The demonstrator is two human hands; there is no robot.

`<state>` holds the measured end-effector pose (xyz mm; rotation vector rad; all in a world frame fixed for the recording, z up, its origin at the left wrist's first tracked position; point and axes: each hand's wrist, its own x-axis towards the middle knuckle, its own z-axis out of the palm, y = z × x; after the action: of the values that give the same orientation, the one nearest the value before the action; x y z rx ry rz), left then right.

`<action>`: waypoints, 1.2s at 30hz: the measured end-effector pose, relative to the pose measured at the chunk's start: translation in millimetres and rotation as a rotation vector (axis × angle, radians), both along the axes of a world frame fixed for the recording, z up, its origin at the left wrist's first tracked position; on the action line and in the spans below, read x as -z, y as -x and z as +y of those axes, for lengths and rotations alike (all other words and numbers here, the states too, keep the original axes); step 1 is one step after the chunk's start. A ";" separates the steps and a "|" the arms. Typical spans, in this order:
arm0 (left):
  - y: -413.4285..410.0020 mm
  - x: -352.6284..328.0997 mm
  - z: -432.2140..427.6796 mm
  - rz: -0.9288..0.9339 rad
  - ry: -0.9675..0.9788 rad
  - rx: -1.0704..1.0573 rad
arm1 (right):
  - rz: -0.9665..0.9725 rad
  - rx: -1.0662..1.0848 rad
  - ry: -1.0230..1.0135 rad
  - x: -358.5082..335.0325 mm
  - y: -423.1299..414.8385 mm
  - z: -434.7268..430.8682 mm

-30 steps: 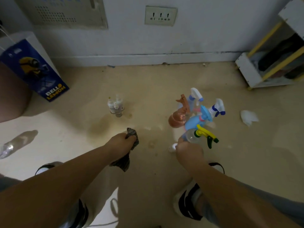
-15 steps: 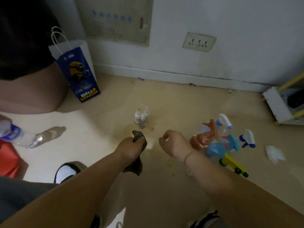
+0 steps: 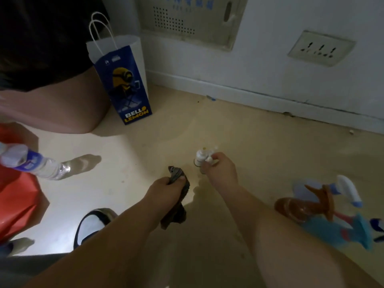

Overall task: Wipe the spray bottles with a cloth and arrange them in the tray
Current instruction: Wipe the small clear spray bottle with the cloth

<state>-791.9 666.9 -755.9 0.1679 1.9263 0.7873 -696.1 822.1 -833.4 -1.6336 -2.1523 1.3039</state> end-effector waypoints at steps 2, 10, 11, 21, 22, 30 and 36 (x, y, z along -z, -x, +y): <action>0.2 2.3 3.9 -0.007 0.004 -0.030 | 0.023 -0.017 -0.010 5.1 6.3 2.1; -3.2 11.0 6.1 -0.022 0.007 -0.047 | 0.018 0.099 -0.058 14.8 -7.4 7.4; -1.9 11.3 5.0 -0.024 0.006 -0.058 | 0.004 0.115 -0.067 9.3 -12.8 9.6; -16.8 -44.8 2.1 -0.085 -0.095 -0.021 | 0.363 0.248 0.136 -100.6 -69.1 27.8; -20.6 -53.3 1.4 -0.053 -0.115 0.004 | 0.401 0.236 0.172 -120.8 -73.7 26.0; -37.6 -153.2 -6.7 0.001 -0.214 0.186 | 0.459 -0.006 0.298 -272.2 -114.5 4.4; -45.8 -211.2 -8.7 0.204 -0.322 0.354 | 0.438 -0.012 0.254 -349.1 -133.8 -20.2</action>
<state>-746.0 658.1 -544.7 0.7900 1.8709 0.8566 -562.3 801.9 -484.3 -1.2523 -1.7961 1.8004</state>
